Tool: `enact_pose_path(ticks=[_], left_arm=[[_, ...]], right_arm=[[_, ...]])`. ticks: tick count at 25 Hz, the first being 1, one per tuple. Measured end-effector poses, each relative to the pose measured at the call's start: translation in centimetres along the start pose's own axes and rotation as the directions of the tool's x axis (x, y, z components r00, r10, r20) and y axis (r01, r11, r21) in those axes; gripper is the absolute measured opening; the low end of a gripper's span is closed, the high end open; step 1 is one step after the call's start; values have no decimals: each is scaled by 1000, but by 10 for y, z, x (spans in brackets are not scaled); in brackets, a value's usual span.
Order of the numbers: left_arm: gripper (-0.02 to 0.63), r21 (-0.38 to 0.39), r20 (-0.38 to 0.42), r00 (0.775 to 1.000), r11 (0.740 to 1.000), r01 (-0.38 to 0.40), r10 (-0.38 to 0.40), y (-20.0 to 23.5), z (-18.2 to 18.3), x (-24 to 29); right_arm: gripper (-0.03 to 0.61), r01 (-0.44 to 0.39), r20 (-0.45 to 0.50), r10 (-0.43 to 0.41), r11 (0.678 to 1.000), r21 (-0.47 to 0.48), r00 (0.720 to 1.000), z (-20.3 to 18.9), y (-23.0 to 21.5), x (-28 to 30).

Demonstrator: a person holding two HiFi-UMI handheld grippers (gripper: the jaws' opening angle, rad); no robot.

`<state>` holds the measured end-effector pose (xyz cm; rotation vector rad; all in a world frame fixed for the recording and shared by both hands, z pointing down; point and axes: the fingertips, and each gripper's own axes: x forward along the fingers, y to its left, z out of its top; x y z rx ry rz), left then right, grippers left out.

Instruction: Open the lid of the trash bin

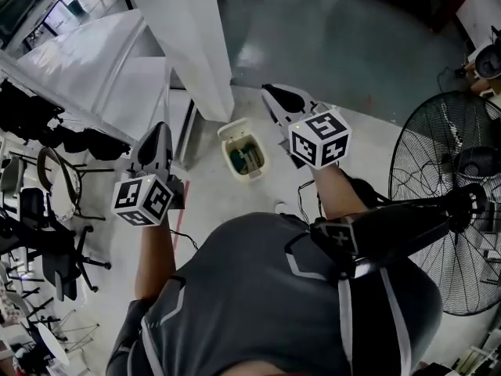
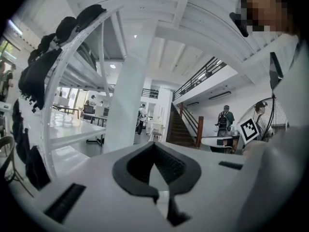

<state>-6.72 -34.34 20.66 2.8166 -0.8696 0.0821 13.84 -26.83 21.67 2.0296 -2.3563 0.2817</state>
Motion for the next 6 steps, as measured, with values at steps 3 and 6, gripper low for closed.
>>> enact_pose_path(ticks=[3,6], left_arm=[[8,-1,5,1000,1000,-3,3,2,1,-1],[8,4,6,1000,1000,-6,6,2,3,-2]], right_arm=[[26,-2,-7,2,1000,-8,1000,0,2,1],[26,-3,-15,2,1000,-13,1000,0,2,1]])
